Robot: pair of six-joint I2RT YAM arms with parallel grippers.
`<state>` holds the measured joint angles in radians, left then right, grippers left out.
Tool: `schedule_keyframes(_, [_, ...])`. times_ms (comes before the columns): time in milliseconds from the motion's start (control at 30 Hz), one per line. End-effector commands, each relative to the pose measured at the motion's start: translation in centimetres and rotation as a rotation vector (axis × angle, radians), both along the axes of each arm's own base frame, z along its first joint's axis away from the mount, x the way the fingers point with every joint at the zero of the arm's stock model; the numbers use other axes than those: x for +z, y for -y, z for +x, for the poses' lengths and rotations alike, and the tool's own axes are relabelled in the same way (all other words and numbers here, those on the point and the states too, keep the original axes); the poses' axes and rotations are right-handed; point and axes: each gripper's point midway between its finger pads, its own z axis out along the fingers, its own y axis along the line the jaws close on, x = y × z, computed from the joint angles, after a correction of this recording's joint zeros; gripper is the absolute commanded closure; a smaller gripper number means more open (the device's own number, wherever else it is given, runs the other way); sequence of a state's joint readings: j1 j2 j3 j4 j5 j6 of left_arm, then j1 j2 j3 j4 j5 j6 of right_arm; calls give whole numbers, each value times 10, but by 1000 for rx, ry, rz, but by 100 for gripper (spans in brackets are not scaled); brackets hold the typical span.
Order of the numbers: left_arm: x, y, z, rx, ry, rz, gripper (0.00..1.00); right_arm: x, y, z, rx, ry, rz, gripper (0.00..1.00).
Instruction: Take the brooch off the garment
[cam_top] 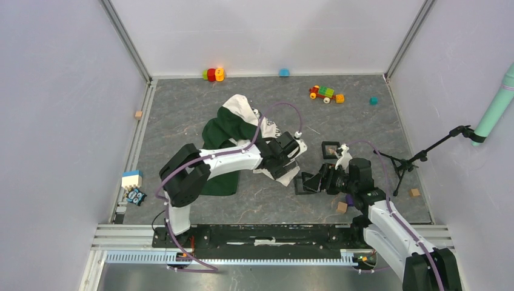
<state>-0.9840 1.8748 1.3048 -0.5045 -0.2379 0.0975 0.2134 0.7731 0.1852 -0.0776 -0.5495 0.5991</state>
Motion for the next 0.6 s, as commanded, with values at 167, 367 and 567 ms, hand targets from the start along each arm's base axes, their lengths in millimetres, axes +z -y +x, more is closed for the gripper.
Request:
schedule_keyframes(167, [-9, 15, 25, -240, 14, 158, 31, 22, -3, 10, 21, 67, 24, 37])
schedule_keyframes(367, [-19, 16, 34, -215, -91, 150, 50, 24, -2, 10, 22, 71, 20, 37])
schedule_keyframes(567, [-27, 5, 40, -165, -78, 189, 47, 25, -2, 10, 29, 71, 26, 37])
